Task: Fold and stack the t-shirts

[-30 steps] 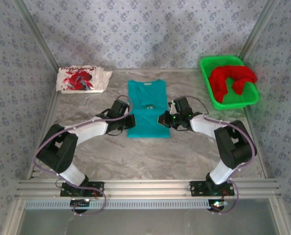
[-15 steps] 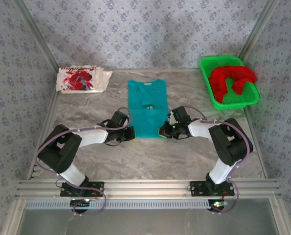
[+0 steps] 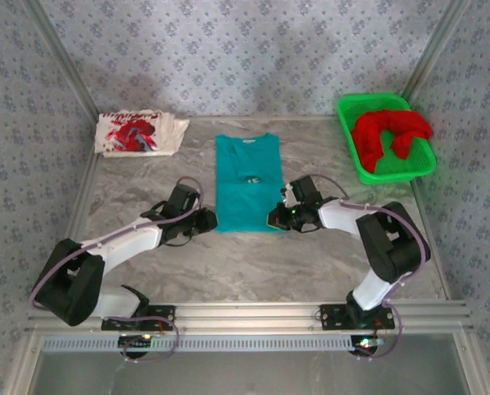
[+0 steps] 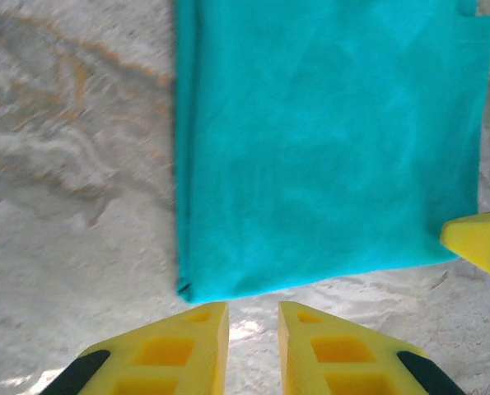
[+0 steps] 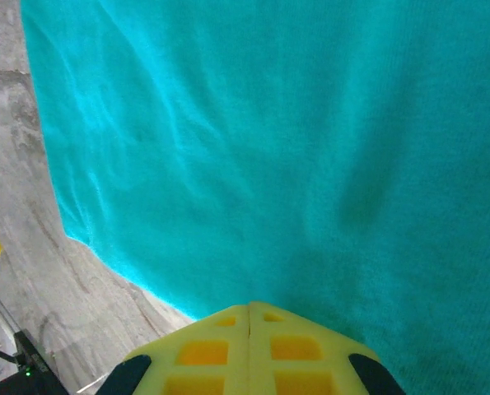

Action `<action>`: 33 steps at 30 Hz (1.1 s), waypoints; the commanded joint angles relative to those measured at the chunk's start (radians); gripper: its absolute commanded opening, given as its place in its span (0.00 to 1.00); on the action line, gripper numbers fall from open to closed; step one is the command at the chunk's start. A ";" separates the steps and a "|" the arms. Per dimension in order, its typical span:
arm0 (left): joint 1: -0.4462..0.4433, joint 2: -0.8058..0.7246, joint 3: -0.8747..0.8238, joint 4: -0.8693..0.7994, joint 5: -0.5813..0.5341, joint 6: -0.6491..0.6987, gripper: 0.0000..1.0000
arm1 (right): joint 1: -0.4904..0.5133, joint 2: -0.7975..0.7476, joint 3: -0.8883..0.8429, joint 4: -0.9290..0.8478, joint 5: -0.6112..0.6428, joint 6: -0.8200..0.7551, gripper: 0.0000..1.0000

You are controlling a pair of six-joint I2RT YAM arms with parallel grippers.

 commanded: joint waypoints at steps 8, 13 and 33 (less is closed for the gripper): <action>0.002 0.127 -0.008 0.061 0.133 -0.043 0.25 | -0.004 0.093 -0.052 0.125 -0.037 0.024 0.00; 0.003 0.167 0.034 0.025 0.102 -0.037 0.32 | -0.013 0.073 -0.070 0.134 -0.034 0.025 0.00; 0.015 0.210 0.120 -0.008 0.084 -0.021 0.42 | -0.068 0.041 -0.121 0.154 -0.061 0.021 0.00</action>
